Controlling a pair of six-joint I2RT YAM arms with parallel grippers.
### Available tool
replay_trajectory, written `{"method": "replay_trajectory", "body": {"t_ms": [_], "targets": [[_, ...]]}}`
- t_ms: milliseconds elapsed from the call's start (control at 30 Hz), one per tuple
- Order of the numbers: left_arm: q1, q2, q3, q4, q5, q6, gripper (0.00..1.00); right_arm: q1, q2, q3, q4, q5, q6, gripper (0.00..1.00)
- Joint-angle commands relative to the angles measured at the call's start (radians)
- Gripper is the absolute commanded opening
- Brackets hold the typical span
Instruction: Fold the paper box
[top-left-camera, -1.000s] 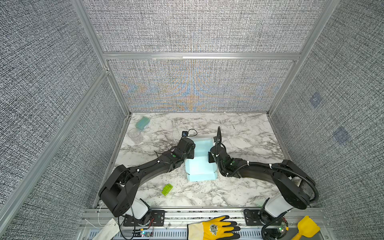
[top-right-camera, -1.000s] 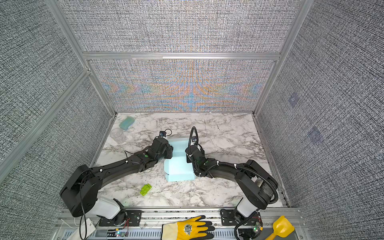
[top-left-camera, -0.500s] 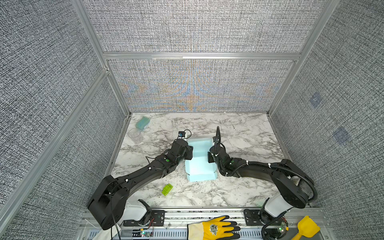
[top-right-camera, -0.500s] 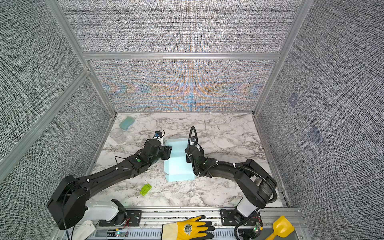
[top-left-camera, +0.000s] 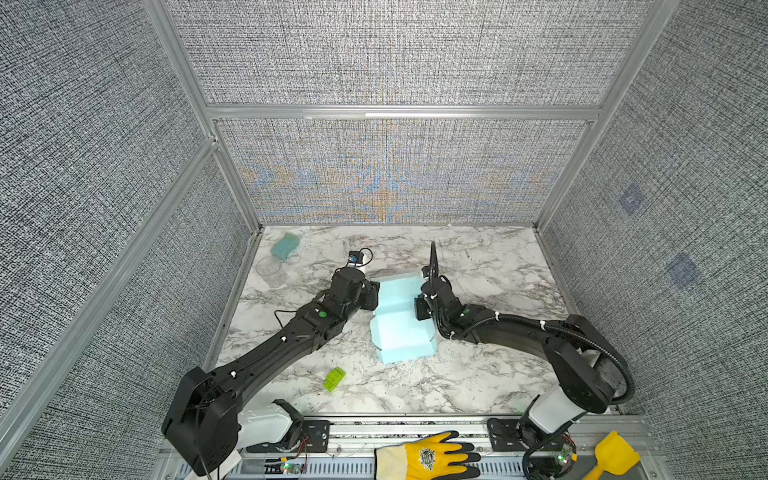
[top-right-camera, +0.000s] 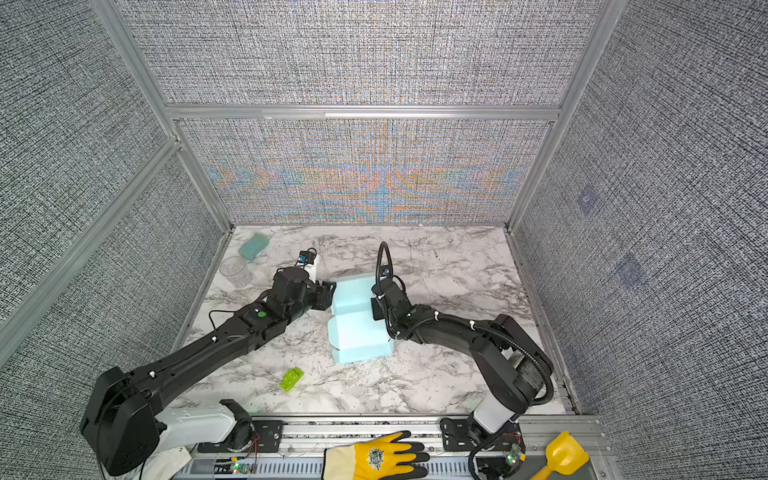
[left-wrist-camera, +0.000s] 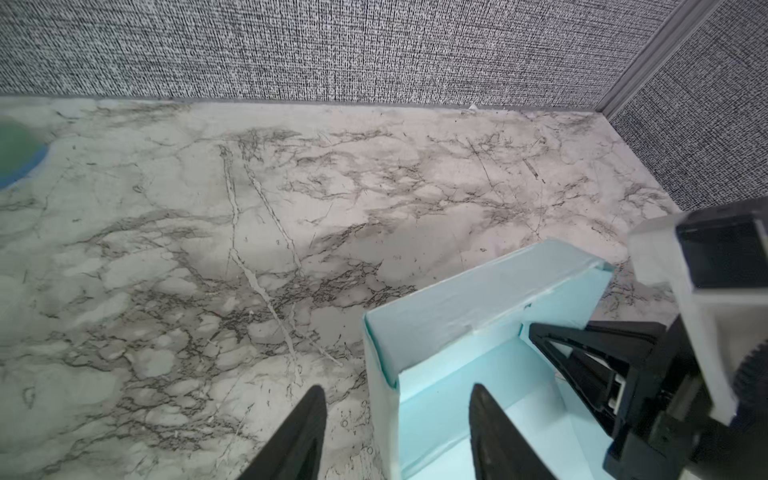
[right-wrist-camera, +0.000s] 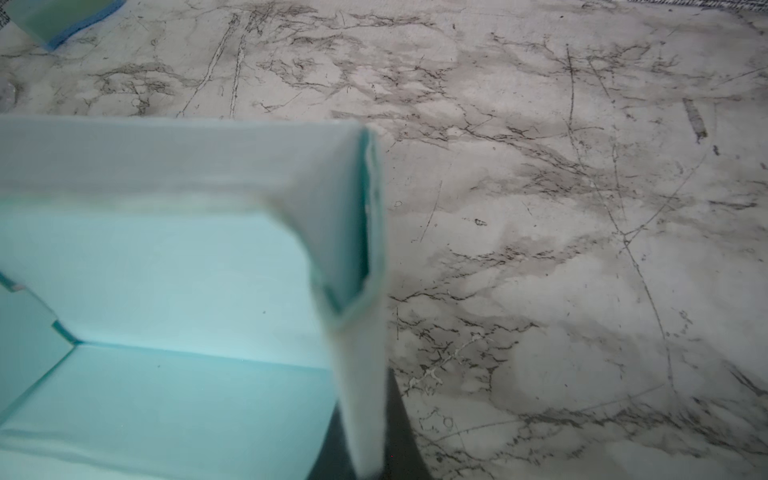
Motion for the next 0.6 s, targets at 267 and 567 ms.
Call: {"method": "replay_trajectory", "body": {"t_ms": [267, 567], "targets": [[0.063, 0.080, 0.112, -0.105, 0.061, 0.072, 0.57, -0.067, 0.146, 0.351, -0.564, -0.376, -0.262, 0.00], [0.068, 0.153, 0.130, -0.125, 0.162, 0.117, 0.56, -0.074, 0.250, 0.458, -0.734, -0.412, -0.350, 0.00]]}}
